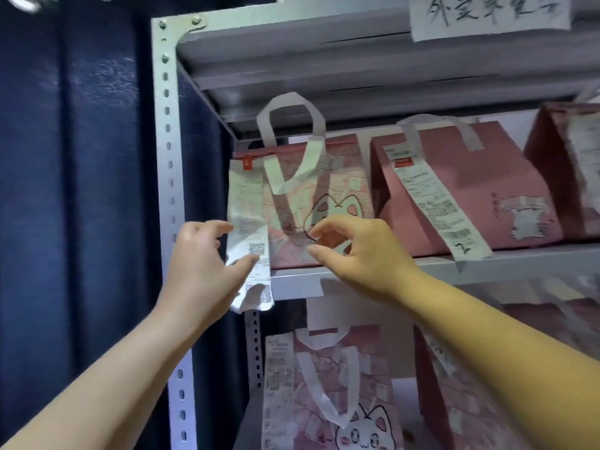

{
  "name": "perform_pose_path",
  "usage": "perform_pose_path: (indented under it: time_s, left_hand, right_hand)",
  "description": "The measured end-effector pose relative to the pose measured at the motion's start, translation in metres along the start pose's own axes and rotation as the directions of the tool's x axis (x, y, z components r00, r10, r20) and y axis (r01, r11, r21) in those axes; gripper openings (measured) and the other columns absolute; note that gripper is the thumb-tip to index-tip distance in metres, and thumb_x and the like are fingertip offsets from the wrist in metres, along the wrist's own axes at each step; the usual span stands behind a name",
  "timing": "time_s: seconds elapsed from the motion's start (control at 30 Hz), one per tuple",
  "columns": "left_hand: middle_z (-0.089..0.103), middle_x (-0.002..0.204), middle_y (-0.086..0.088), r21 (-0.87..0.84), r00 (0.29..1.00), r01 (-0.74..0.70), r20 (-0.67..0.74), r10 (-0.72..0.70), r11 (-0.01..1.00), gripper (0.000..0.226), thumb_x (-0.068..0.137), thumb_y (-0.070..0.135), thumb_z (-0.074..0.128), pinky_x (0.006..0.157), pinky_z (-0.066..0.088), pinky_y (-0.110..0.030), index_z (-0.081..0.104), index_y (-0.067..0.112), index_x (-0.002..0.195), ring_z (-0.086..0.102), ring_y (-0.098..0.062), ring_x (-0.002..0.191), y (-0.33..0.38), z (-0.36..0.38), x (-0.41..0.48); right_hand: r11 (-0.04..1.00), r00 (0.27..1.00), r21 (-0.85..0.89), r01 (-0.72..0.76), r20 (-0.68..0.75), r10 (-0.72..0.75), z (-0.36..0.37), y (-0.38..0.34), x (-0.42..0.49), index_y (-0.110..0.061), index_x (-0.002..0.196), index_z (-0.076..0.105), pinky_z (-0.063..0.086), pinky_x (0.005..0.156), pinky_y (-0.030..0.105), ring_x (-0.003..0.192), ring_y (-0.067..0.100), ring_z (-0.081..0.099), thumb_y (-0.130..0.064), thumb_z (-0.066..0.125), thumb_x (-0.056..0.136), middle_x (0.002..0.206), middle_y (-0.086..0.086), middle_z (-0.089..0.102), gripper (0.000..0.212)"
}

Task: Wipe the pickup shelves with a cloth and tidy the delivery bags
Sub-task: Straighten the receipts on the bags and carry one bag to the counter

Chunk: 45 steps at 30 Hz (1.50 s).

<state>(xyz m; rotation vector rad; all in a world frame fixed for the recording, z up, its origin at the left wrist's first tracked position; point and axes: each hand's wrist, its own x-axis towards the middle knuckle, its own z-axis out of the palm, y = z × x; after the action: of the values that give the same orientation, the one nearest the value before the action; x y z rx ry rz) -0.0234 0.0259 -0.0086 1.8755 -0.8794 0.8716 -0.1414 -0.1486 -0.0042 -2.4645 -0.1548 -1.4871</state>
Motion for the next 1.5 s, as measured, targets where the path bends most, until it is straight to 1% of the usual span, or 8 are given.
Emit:
perform_pose_path:
  time_s: [0.13, 0.33, 0.57, 0.77, 0.9, 1.03, 1.17, 1.5]
  left_hand:
    - [0.048, 0.113, 0.005, 0.011, 0.996, -0.092, -0.002, 0.092, 0.996, 0.039, 0.076, 0.039, 0.069, 0.094, 0.042, -0.037, 0.059, 0.024, 0.110, 0.045, -0.022, 0.116, 0.020, 0.003, -0.004]
    - [0.058, 0.092, 0.017, -0.158, 0.972, -0.204, 0.084, 0.219, 0.966, 0.025, 0.074, 0.044, 0.068, 0.066, 0.038, -0.012, 0.059, 0.031, 0.095, 0.053, 0.003, 0.085, 0.065, 0.032, -0.012]
    - [0.064, 0.089, 0.011, -0.188, 0.951, -0.247, 0.142, 0.275, 0.951, 0.027, 0.078, 0.040, 0.067, 0.073, 0.049, -0.025, 0.063, 0.024, 0.100, 0.059, -0.005, 0.084, 0.122, 0.087, -0.013]
    - [0.065, 0.099, 0.004, -0.194, 0.964, -0.108, 0.221, 0.151, 0.975, 0.043, 0.084, 0.040, 0.063, 0.080, 0.049, -0.028, 0.056, 0.015, 0.118, 0.060, -0.013, 0.091, 0.164, 0.138, 0.004]
    - [0.064, 0.107, -0.001, -0.202, 0.961, 0.047, 0.275, 0.010, 0.978, 0.052, 0.085, 0.039, 0.062, 0.081, 0.049, -0.031, 0.051, 0.010, 0.126, 0.060, -0.016, 0.093, 0.172, 0.158, 0.016]
    - [0.070, 0.092, 0.004, -0.367, 0.953, 0.184, 0.294, -0.074, 0.912, 0.038, 0.083, 0.022, 0.068, 0.070, 0.054, -0.030, 0.059, 0.011, 0.118, 0.068, -0.006, 0.076, 0.173, 0.166, 0.017]
    - [0.074, 0.084, 0.000, -0.452, 0.946, 0.244, 0.305, -0.108, 0.858, 0.029, 0.078, 0.009, 0.070, 0.074, 0.056, -0.042, 0.065, 0.015, 0.106, 0.071, -0.020, 0.079, 0.169, 0.166, 0.017]
    - [0.075, 0.080, 0.003, -0.554, 0.936, 0.264, 0.346, -0.069, 0.789, 0.020, 0.077, 0.005, 0.070, 0.067, 0.057, -0.030, 0.065, 0.018, 0.091, 0.071, -0.014, 0.075, 0.159, 0.166, 0.017]
  right_hand:
    - [0.999, 0.997, -0.031, -0.030, -0.067, 0.028, -0.028, 0.007, -0.018, -0.019, 0.089, 0.070, 0.049, 0.065, 0.015, 0.075, 0.000, 0.063, -0.027, 0.066, 0.085, 0.082, -0.012, 0.069, 0.010]
    - [0.989, 0.993, -0.123, -0.083, -0.094, 0.072, -0.075, 0.034, -0.039, -0.022, 0.082, 0.070, 0.048, 0.063, 0.013, 0.071, 0.002, 0.063, -0.026, 0.066, 0.084, 0.075, -0.015, 0.068, 0.006]
    - [0.957, 0.946, -0.177, -0.229, -0.274, 0.175, -0.131, 0.097, -0.041, -0.024, 0.088, 0.062, 0.043, 0.064, 0.014, 0.073, -0.001, 0.059, -0.025, 0.068, 0.081, 0.077, -0.017, 0.062, 0.009]
    - [0.902, 0.903, -0.046, -0.428, -0.039, 0.427, -0.148, 0.144, -0.024, -0.016, 0.116, 0.056, 0.043, 0.065, 0.021, 0.078, 0.001, 0.058, -0.026, 0.070, 0.078, 0.084, -0.012, 0.062, 0.041]
    - [0.905, 0.898, 0.031, -0.424, 0.143, 0.416, -0.140, 0.156, -0.019, -0.017, 0.119, 0.055, 0.051, 0.067, 0.025, 0.080, 0.008, 0.065, -0.023, 0.074, 0.078, 0.085, -0.006, 0.070, 0.045]
    - [0.918, 0.919, 0.133, -0.375, 0.186, 0.348, -0.135, 0.160, -0.016, -0.020, 0.105, 0.062, 0.058, 0.069, 0.032, 0.075, 0.009, 0.070, -0.011, 0.072, 0.079, 0.081, -0.002, 0.074, 0.030]
    - [0.884, 0.919, 0.280, -0.374, 0.240, 0.313, -0.134, 0.162, -0.017, -0.020, 0.101, 0.059, 0.048, 0.047, 0.014, 0.067, 0.005, 0.070, -0.006, 0.074, 0.077, 0.074, -0.006, 0.074, 0.031]
    - [0.823, 0.898, 0.372, -0.430, 0.274, 0.345, -0.134, 0.162, -0.022, -0.014, 0.112, 0.057, 0.044, 0.046, 0.012, 0.070, 0.008, 0.071, -0.010, 0.078, 0.074, 0.076, -0.004, 0.075, 0.043]
